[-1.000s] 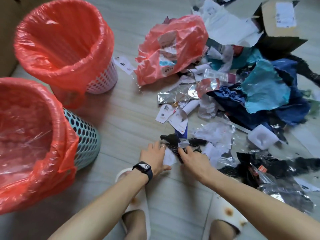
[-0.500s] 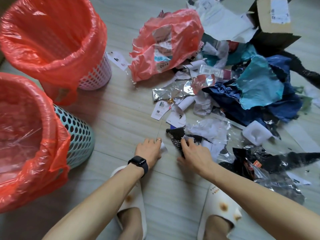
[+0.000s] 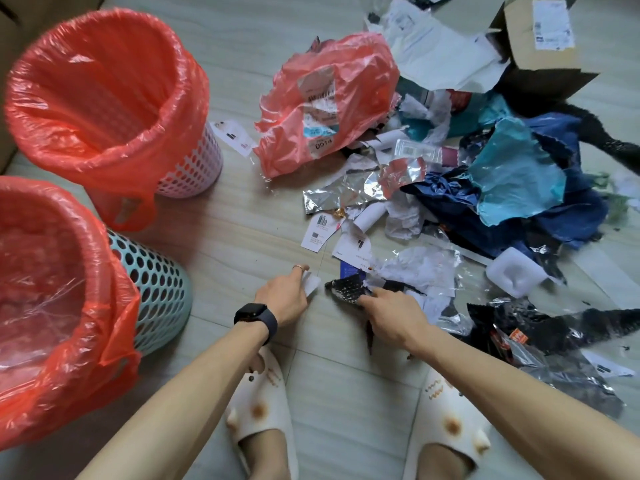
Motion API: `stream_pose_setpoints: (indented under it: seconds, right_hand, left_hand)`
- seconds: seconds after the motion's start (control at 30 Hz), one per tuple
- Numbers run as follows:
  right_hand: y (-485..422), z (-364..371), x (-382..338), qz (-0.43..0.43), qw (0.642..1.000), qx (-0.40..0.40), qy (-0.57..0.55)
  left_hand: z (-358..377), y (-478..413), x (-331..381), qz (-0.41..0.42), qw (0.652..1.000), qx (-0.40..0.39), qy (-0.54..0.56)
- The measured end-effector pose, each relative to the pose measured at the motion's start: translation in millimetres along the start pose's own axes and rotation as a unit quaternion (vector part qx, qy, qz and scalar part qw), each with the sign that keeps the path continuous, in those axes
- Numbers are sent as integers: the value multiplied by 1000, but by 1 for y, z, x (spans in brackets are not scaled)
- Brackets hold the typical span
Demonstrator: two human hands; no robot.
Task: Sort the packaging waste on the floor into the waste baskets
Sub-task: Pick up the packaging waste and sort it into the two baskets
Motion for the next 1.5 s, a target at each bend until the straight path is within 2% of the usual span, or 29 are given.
stream_pose_setpoints:
  seconds: [0.13, 0.23, 0.33, 0.5, 0.63, 0.7, 0.9, 1.03, 1.13, 1.23, 1.33, 1.5]
  right_hand:
    - [16, -8, 8, 9, 992, 16, -124]
    - [30, -8, 21, 54, 983, 17, -177]
    - [39, -16, 39, 88, 972, 53, -210]
    - [42, -34, 63, 121, 974, 48, -185]
    - [35, -51, 82, 147, 970, 94, -170]
    - [28, -58, 84, 131, 973, 105, -161]
    - [3, -57, 71, 88, 988, 76, -105]
    - [-12, -41, 49, 30, 999, 32, -8]
    - [-20, -32, 59, 51, 997, 41, 43]
    - [-28, -31, 87, 119, 990, 50, 58]
    - [-26, -38, 105, 173, 981, 74, 47]
    - [-17, -55, 80, 155, 980, 122, -4]
  left_hand:
    - [-10, 6, 1, -7, 998, -11, 57]
    - [-14, 12, 10, 1, 997, -9, 75]
    - [-15, 15, 21, 1, 997, -18, 76]
    - [-20, 9, 46, 17, 1000, -8, -4]
    - [-26, -10, 64, 54, 997, 29, -38]
    - [-25, -20, 76, 83, 994, 45, -52]
    - [3, -64, 101, 116, 981, 18, -153]
    - [1, -74, 106, 132, 969, 50, -201]
    - [-14, -71, 109, 174, 954, 87, -228]
    - [-34, -66, 93, 130, 971, 106, -172]
    - [-55, -53, 72, 85, 984, 141, -68]
    - [-71, -39, 25, -22, 986, 159, 48]
Point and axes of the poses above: each hand's wrist, its own y-axis away from the middle knuckle, its own z-axis out of the palm, x = y × z, the point moved 10 cm from there along -y, towards the middle knuckle, and after that the axes turned 3 degrees about z, right-handed, at the moved point
